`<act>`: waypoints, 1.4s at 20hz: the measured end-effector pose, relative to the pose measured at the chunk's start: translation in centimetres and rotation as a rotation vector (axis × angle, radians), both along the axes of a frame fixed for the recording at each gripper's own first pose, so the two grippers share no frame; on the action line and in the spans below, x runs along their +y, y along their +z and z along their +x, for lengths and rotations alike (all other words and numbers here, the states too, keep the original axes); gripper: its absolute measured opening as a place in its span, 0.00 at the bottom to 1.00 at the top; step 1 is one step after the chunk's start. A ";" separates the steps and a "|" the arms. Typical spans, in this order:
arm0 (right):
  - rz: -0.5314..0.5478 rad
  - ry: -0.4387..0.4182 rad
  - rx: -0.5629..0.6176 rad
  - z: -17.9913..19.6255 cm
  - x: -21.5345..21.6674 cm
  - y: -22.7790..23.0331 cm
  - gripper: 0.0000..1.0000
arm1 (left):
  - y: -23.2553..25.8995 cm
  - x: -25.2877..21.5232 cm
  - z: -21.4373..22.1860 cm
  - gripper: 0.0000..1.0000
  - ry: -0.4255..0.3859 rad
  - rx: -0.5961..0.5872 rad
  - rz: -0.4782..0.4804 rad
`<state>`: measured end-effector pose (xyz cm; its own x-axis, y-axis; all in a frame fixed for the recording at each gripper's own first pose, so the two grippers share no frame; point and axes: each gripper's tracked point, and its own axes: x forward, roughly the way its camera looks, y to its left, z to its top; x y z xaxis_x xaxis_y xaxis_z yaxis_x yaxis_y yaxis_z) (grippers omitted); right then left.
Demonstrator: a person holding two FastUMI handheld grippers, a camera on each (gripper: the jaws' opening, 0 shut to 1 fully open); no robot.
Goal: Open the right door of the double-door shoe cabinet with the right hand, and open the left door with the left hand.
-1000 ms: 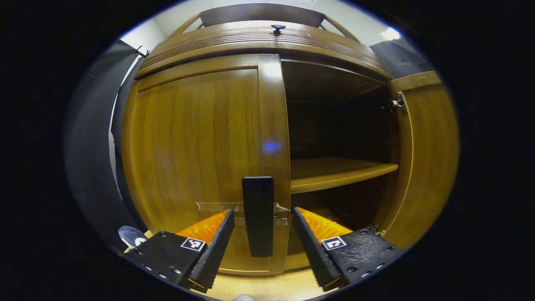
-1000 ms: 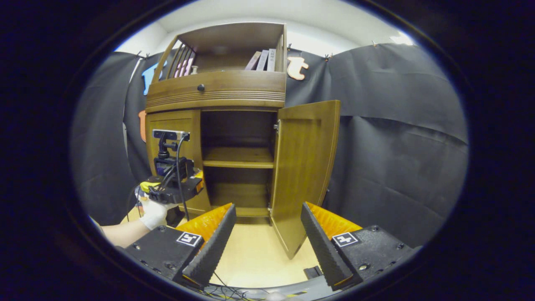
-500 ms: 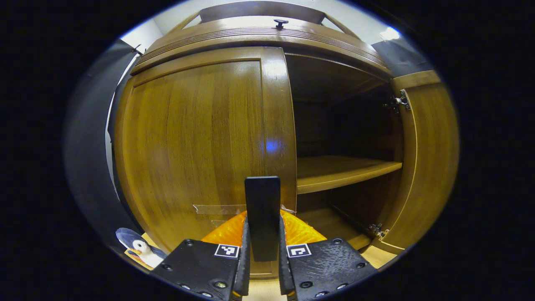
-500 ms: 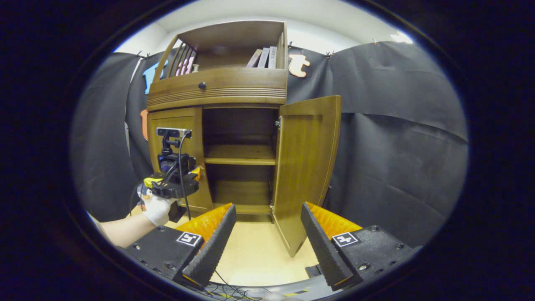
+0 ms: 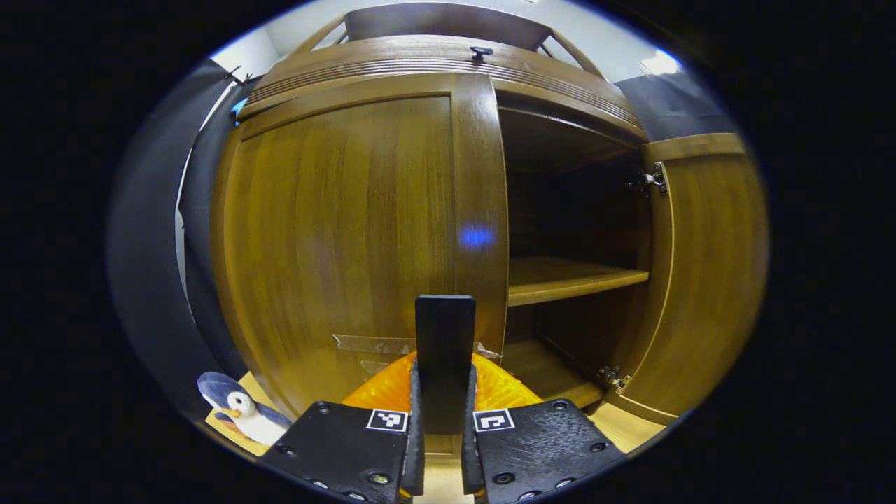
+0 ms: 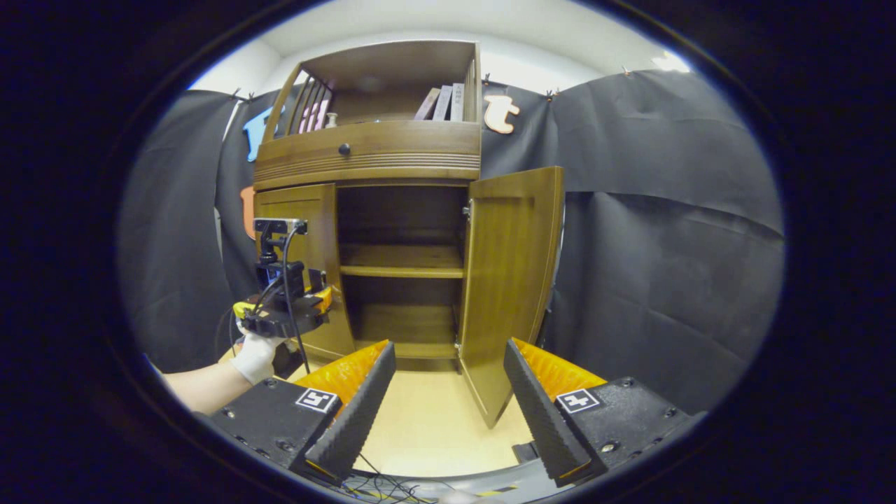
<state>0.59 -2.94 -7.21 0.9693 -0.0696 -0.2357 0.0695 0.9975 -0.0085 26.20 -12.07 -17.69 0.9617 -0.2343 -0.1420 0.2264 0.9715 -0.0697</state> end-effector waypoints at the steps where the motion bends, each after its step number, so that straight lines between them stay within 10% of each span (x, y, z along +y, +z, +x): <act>1: 0.002 0.009 0.002 -0.1 0.2 -0.1 1.00 | 0.1 0.4 -0.8 0.20 -0.002 -0.002 0.005; 19: 0.049 0.185 0.029 -2.6 6.9 -2.6 1.00 | 0.2 12.4 -12.9 0.19 0.128 0.008 0.050; 28: 0.060 0.231 0.038 -2.7 9.7 -3.0 1.00 | -0.6 20.3 -14.7 0.00 0.100 -0.032 0.058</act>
